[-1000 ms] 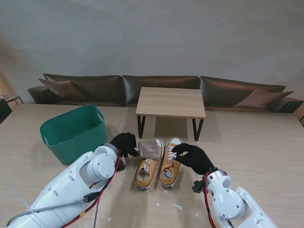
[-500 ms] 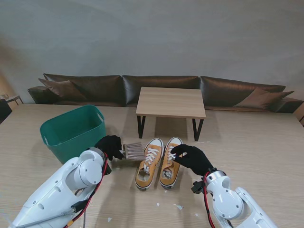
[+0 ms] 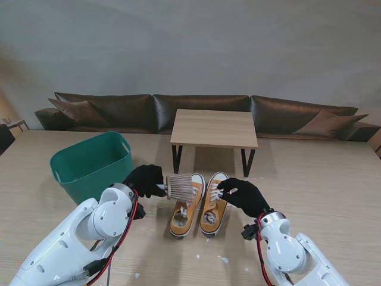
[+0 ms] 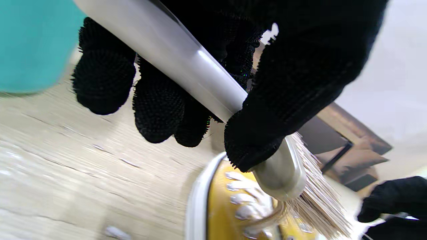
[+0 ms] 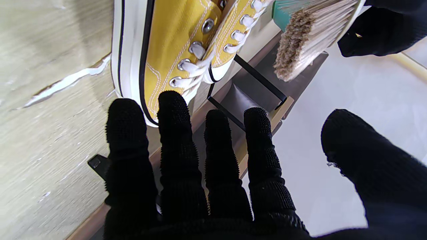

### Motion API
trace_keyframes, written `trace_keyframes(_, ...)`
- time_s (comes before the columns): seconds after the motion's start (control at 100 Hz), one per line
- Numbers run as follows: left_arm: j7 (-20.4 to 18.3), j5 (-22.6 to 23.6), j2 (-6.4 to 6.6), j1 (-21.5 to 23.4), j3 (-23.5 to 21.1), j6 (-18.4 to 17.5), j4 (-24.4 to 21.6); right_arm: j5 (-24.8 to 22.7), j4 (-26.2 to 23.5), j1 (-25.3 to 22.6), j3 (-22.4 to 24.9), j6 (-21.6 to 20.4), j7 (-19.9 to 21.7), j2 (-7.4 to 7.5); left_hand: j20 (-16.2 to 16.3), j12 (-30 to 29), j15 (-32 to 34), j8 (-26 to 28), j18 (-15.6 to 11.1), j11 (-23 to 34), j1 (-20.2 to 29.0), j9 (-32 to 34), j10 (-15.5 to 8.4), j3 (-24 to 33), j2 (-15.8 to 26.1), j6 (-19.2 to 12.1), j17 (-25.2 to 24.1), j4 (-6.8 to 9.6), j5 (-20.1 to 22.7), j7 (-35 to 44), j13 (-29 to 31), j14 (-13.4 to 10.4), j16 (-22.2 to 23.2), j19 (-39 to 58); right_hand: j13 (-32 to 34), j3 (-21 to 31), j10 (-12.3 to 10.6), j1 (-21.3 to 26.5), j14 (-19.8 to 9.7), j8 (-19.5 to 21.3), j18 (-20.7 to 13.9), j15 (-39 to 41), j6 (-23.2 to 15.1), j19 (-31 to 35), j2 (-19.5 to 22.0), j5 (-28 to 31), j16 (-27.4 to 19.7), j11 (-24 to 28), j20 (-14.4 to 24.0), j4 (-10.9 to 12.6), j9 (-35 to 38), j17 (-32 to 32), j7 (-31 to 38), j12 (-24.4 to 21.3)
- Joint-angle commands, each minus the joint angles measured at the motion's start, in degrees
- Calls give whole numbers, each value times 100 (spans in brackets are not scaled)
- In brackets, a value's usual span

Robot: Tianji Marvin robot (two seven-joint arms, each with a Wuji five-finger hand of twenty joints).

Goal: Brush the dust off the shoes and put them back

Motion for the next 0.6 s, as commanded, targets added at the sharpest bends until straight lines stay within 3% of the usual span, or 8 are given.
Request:
trace_keyframes(0.0,-136,-117,-84,-116,116,-36,-126,-21,-8,5,14,25,51,-26,-43,-38,181,108,187,8,504,238,214,523,218,-203,114,-36,487,655,294,-196,29,281,89,19,83,-205,30,-122,84,51,28,36,137,-104,24,17,53,138,26,-1525,32,-72)
trace_keyframes(0.25,-74,-568,-208,-596,722,-71,173,-33,30,56,93,106,-30,-48,-46,-37,178,102,187,6,512,231,228,520,212,-207,113,-44,494,645,295,-200,30,283,95,20,88,-203,32,-124,92,52,27,36,136,-105,25,16,54,138,28,-1525,24,-70)
trace_keyframes(0.59,150,-797,-440,-1390,1517,-110,930,-32,99,136,195,214,-168,-86,-47,-38,190,100,200,12,507,246,215,532,206,-211,115,-48,502,645,297,-209,34,289,102,29,101,-200,49,-128,96,55,38,34,136,-89,28,4,55,138,41,-1527,11,-72)
